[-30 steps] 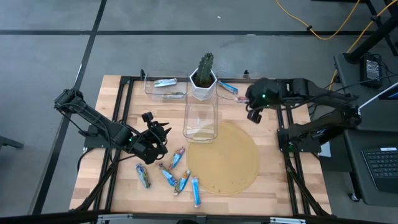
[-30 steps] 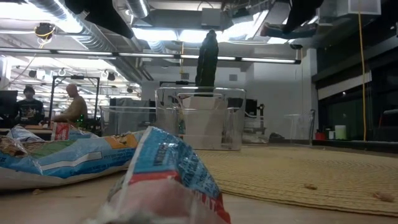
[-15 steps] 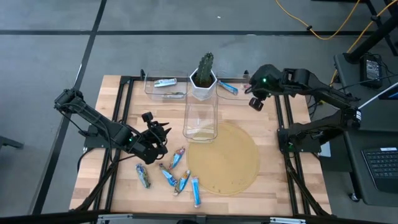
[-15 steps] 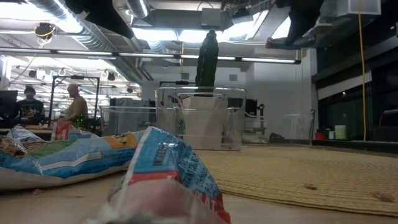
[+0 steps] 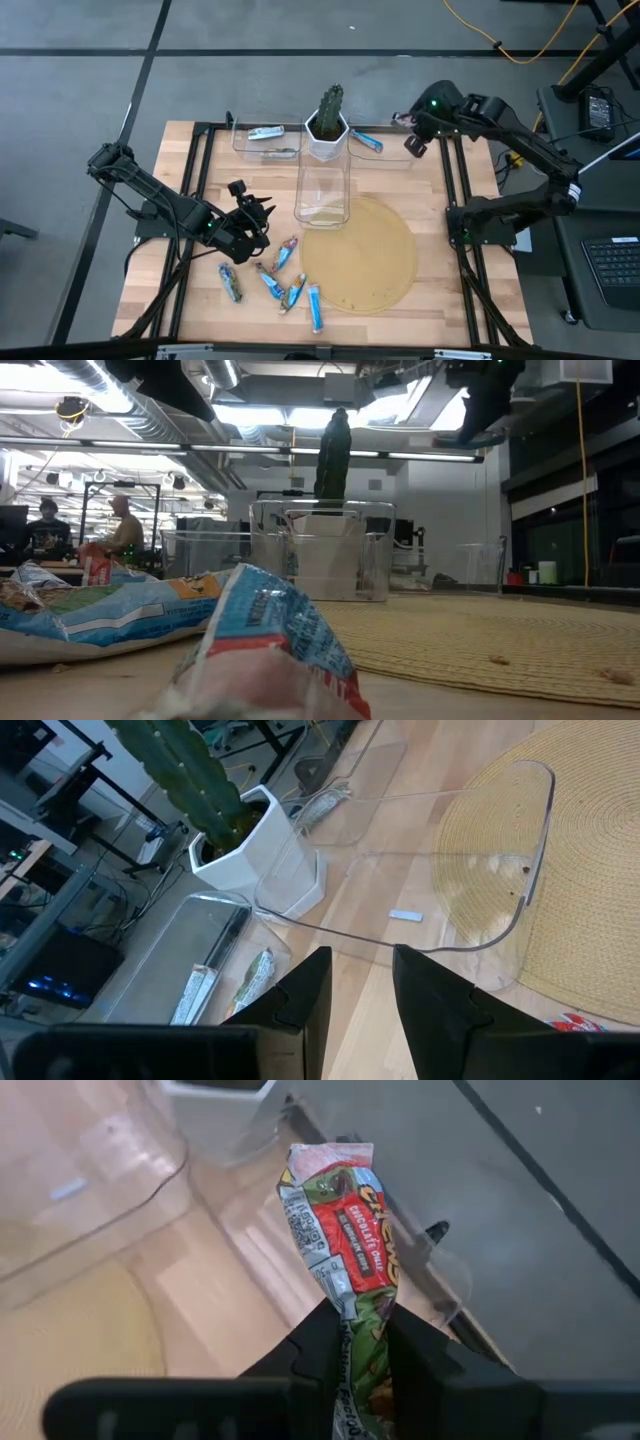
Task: Pick and place Granola Bars by type
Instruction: Put the red green granola bar into the right transparent bin
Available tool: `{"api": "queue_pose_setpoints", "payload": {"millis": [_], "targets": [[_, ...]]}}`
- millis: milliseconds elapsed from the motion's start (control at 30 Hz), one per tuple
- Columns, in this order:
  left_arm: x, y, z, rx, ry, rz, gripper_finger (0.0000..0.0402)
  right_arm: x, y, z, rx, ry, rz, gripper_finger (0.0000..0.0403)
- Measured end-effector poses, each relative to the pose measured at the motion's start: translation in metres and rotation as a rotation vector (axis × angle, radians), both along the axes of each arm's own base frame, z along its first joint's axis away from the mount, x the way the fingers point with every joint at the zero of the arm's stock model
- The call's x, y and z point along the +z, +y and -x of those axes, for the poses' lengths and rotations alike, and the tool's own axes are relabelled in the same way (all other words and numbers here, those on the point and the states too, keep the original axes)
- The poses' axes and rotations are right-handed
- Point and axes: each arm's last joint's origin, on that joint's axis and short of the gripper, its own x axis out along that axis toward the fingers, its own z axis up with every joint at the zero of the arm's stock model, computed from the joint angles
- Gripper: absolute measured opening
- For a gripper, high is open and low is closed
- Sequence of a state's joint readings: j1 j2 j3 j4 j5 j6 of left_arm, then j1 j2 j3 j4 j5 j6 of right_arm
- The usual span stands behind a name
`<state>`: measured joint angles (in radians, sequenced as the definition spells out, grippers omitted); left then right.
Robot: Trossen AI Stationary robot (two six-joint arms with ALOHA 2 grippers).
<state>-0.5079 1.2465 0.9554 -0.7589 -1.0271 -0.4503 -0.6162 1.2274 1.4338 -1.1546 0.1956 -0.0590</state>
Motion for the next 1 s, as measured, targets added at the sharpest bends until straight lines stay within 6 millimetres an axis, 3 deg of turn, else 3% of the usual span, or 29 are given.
{"api": "queue_pose_setpoints", "payload": {"millis": [267,633,1000], "targets": [[0.000,0.000,0.000,0.000,0.000,0.000,0.0102,-0.003,-0.022,0.000,-0.031,-0.045,-0.007,0.0071],[0.000,0.000,0.000,0.000,0.000,0.000,0.0102,-0.030,-0.051,-0.023,-0.029,0.040,-0.062,0.0071],[-0.001,0.000,0.000,-0.005,0.011,0.004,0.0102,-0.041,-0.066,-0.032,-0.029,0.056,-0.061,0.0071]]}}
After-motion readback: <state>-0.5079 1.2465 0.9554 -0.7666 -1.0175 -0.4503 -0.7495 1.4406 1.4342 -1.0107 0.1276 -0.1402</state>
